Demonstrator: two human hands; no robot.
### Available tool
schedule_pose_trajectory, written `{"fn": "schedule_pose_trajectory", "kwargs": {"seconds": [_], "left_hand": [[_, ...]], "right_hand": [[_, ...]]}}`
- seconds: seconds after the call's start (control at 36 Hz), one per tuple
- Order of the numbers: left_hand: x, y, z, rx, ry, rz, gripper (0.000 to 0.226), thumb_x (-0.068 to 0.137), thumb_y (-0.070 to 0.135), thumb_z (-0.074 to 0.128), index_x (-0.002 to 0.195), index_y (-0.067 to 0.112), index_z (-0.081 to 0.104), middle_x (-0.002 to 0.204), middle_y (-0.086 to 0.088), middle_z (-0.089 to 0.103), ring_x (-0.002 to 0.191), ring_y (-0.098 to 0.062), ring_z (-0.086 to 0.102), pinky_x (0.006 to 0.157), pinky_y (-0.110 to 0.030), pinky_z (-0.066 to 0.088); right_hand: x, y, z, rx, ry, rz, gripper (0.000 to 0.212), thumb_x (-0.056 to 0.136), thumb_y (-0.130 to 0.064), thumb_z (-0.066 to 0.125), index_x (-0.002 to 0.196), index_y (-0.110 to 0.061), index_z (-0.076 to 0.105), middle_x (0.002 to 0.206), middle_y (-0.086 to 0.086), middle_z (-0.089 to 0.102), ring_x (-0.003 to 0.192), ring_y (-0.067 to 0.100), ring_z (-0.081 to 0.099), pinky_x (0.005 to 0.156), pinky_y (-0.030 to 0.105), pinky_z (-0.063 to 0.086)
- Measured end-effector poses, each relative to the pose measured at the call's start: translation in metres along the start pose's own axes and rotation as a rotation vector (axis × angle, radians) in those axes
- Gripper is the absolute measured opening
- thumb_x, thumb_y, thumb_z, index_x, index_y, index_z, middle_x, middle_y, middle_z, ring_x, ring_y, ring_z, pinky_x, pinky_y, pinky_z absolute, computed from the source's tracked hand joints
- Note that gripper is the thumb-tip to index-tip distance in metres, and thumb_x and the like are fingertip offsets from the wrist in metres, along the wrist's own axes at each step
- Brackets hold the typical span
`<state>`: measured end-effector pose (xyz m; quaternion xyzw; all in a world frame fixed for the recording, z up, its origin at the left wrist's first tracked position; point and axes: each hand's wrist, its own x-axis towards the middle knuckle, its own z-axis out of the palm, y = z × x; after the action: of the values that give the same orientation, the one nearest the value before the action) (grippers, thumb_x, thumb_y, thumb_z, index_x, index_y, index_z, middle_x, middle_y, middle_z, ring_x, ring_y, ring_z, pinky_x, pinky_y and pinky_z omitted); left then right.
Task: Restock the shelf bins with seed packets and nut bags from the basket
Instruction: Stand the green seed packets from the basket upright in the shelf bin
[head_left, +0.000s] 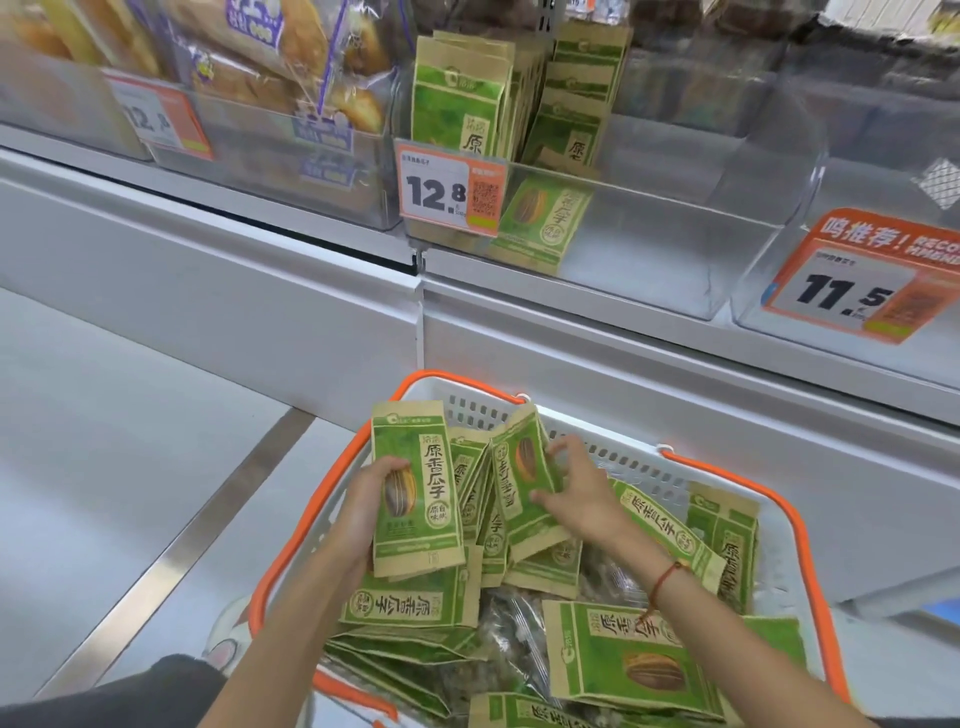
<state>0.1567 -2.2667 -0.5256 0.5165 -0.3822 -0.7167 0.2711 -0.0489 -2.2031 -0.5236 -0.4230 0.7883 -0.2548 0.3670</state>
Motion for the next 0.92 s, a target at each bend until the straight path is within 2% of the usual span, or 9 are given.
{"fn": "schedule_pose_trajectory", "kwargs": {"seconds": [0.17, 0.25, 0.33, 0.44, 0.53, 0.64, 0.69, 0.83, 0.92], "left_hand": [[0.007, 0.013, -0.005, 0.112, 0.018, 0.043, 0.023, 0.096, 0.02, 0.045, 0.104, 0.014, 0.066, 0.086, -0.01, 0.074, 0.076, -0.029, 0.069, 0.085, -0.047, 0.052], [0.011, 0.022, 0.0, 0.272, 0.003, 0.165, 0.021, 0.095, 0.006, 0.048, 0.102, 0.02, 0.061, 0.076, 0.001, 0.074, 0.066, -0.015, 0.069, 0.065, -0.03, 0.054], [-0.004, 0.027, 0.014, 0.49, -0.163, 0.18, 0.021, 0.096, 0.016, 0.051, 0.117, 0.02, 0.052, 0.096, 0.009, 0.07, 0.077, -0.004, 0.067, 0.063, -0.017, 0.05], [-0.019, 0.026, 0.026, 0.657, -0.275, 0.132, 0.033, 0.098, 0.025, 0.048, 0.126, 0.027, 0.031, 0.115, 0.018, 0.044, 0.106, -0.006, 0.039, 0.089, -0.02, 0.03], [-0.015, 0.021, 0.034, 0.559, -0.288, 0.076, 0.038, 0.096, 0.019, 0.05, 0.131, 0.022, 0.037, 0.123, 0.007, 0.054, 0.101, -0.01, 0.052, 0.093, -0.03, 0.042], [0.026, 0.007, 0.031, 0.447, -0.244, -0.038, 0.041, 0.097, 0.01, 0.047, 0.136, 0.0, 0.042, 0.129, -0.013, 0.056, 0.11, -0.023, 0.061, 0.09, -0.033, 0.048], [0.051, -0.003, 0.035, 0.424, -0.256, 0.006, 0.054, 0.089, 0.035, 0.061, 0.134, 0.008, 0.047, 0.129, -0.007, 0.058, 0.1, -0.011, 0.065, 0.092, -0.033, 0.051], [0.008, 0.026, 0.058, 0.472, -0.287, -0.116, 0.123, 0.05, 0.076, 0.066, 0.142, 0.001, 0.033, 0.15, -0.016, 0.031, 0.139, -0.029, 0.03, 0.114, -0.035, 0.024], [-0.019, 0.038, 0.065, 0.184, -0.314, -0.057, 0.085, 0.055, 0.059, 0.072, 0.123, 0.01, 0.058, 0.131, -0.009, 0.056, 0.123, -0.024, 0.05, 0.112, -0.039, 0.029]], "right_hand": [[-0.01, -0.04, -0.095, -0.327, -0.229, -0.199, 0.035, 0.075, -0.02, 0.079, 0.097, -0.032, 0.055, 0.104, -0.008, 0.061, 0.092, 0.015, 0.061, 0.079, 0.028, 0.05], [-0.027, -0.058, -0.107, -0.498, -0.436, -0.244, 0.028, 0.073, -0.028, 0.08, 0.091, -0.043, 0.066, 0.104, -0.008, 0.065, 0.091, 0.009, 0.059, 0.085, 0.032, 0.049], [-0.036, -0.067, -0.087, -0.541, -0.513, -0.293, 0.029, 0.073, -0.028, 0.079, 0.099, -0.038, 0.069, 0.111, -0.015, 0.059, 0.1, 0.005, 0.051, 0.095, 0.033, 0.044], [-0.034, -0.063, -0.06, -0.37, -0.356, -0.437, 0.034, 0.069, -0.026, 0.083, 0.098, -0.032, 0.066, 0.097, -0.019, 0.058, 0.086, -0.011, 0.05, 0.081, 0.02, 0.043], [-0.033, -0.06, -0.053, -0.235, -0.204, -0.487, 0.047, 0.067, -0.023, 0.085, 0.105, -0.026, 0.058, 0.078, -0.02, 0.049, 0.061, -0.019, 0.045, 0.056, 0.01, 0.034], [-0.031, -0.058, -0.046, -0.066, -0.128, -0.481, 0.061, 0.066, -0.023, 0.086, 0.112, -0.038, 0.047, 0.102, -0.006, 0.059, 0.092, 0.001, 0.059, 0.08, 0.034, 0.055], [-0.033, -0.06, -0.043, 0.0, -0.114, -0.467, 0.066, 0.067, -0.02, 0.085, 0.116, -0.039, 0.046, 0.106, -0.008, 0.059, 0.107, 0.015, 0.06, 0.083, 0.04, 0.056], [-0.032, -0.065, -0.049, 0.071, -0.023, -0.494, 0.07, 0.07, -0.02, 0.083, 0.127, -0.035, 0.046, 0.11, -0.013, 0.055, 0.102, 0.0, 0.056, 0.081, 0.012, 0.048], [-0.028, -0.067, -0.061, 0.051, 0.141, -0.494, 0.068, 0.072, -0.027, 0.082, 0.127, -0.038, 0.044, 0.118, -0.011, 0.054, 0.114, 0.004, 0.046, 0.085, 0.001, 0.031]]}}
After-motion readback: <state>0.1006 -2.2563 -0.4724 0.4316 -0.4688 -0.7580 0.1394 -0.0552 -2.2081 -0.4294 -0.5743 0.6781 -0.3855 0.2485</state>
